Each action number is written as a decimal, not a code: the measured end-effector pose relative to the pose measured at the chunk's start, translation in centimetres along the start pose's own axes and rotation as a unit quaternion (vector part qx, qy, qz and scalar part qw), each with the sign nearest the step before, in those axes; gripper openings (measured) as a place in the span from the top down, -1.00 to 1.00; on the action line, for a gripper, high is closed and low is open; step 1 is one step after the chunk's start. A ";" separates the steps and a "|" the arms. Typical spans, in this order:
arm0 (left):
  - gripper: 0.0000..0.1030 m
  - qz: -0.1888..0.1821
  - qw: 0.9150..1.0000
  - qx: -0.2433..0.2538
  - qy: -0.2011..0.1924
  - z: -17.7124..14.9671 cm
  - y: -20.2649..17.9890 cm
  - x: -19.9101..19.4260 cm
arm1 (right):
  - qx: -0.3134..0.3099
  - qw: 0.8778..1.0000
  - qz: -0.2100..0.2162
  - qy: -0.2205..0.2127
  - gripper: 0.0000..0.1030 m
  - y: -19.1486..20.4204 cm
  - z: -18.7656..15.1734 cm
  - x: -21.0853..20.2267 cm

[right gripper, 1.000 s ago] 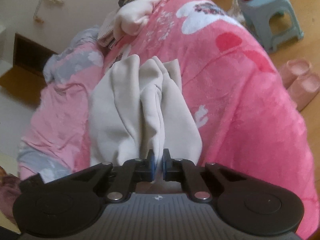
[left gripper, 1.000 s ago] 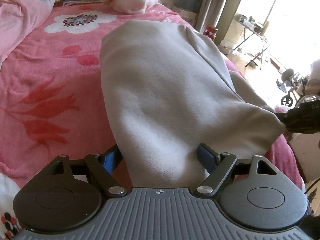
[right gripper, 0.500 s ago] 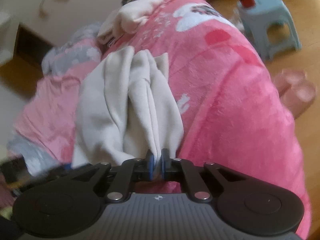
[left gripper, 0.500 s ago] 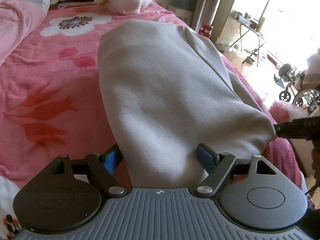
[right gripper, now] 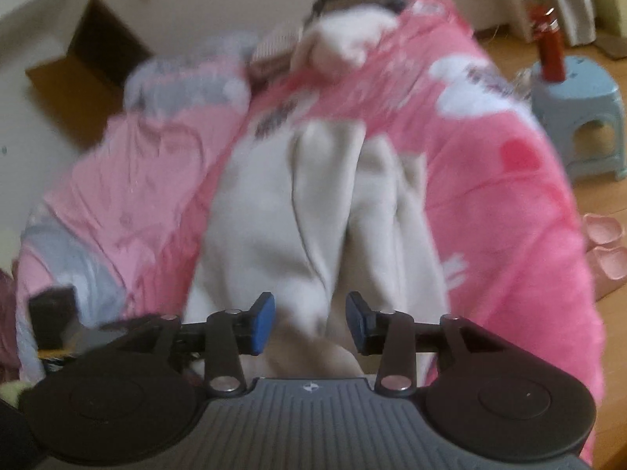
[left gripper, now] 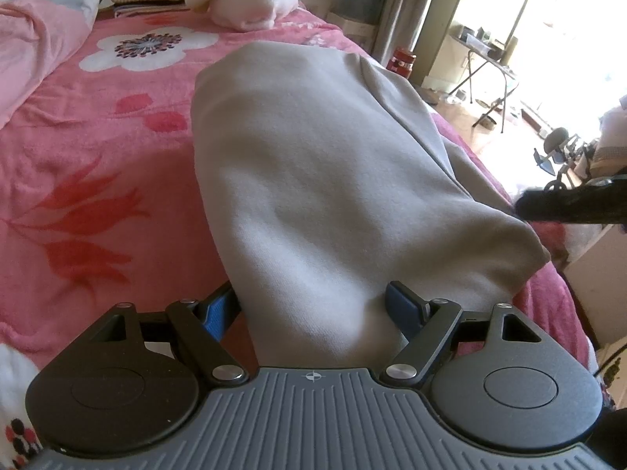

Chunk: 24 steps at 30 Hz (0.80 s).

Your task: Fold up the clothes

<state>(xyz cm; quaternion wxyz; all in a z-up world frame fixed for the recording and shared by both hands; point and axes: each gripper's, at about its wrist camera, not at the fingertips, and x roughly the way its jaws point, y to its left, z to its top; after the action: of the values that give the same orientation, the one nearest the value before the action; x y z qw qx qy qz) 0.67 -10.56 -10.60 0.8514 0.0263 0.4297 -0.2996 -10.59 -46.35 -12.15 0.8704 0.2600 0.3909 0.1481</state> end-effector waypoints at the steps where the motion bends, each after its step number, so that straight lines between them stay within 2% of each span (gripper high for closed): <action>1: -0.55 -0.002 1.000 -0.001 -0.003 -0.1 0.0 -0.1 | 0.000 1.000 -0.001 0.001 0.20 0.0 -0.1 0.3; 2: -0.55 -0.004 1.000 -0.002 -0.007 -0.3 0.1 -0.3 | 0.000 1.000 -0.001 0.002 0.56 0.0 -0.2 0.6; 3: -0.55 -0.008 1.000 -0.003 -0.010 -0.4 0.2 -0.4 | 0.000 1.000 -0.002 0.004 0.77 0.0 -0.3 0.9; 8: -0.54 -0.048 0.998 -0.016 -0.031 -0.9 1.4 -2.3 | 0.019 1.000 -0.016 0.000 0.84 -0.8 -1.4 1.6; 12: -0.51 -0.053 0.997 -0.042 -0.045 -1.5 3.1 -3.5 | 0.064 0.998 -0.010 -0.003 0.86 -3.0 -2.4 2.6; 16: -0.49 -0.055 0.993 -0.087 -0.058 -1.8 5.0 -4.5 | 0.056 0.998 -0.016 -0.005 0.85 -2.7 -2.3 2.7; 19: -0.43 -0.061 0.989 -0.116 -0.063 -2.1 6.1 -5.2 | 0.064 0.998 -0.015 -0.004 0.86 -2.9 -2.3 2.7; 21: -0.27 -0.066 0.988 -0.126 -0.066 -2.2 6.5 -5.6 | 0.060 0.998 -0.020 -0.007 0.86 -2.5 -2.4 2.8; 24: -0.18 -0.082 0.988 -0.114 -0.070 -2.3 6.3 -6.1 | 0.060 0.998 -0.027 -0.008 0.86 -2.3 -2.5 2.8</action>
<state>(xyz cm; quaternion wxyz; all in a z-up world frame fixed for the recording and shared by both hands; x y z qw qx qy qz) -0.37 -1.74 -8.81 0.8493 -0.1271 0.4012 -0.3189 -10.52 -46.15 -16.50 0.8601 0.3025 0.3987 0.0987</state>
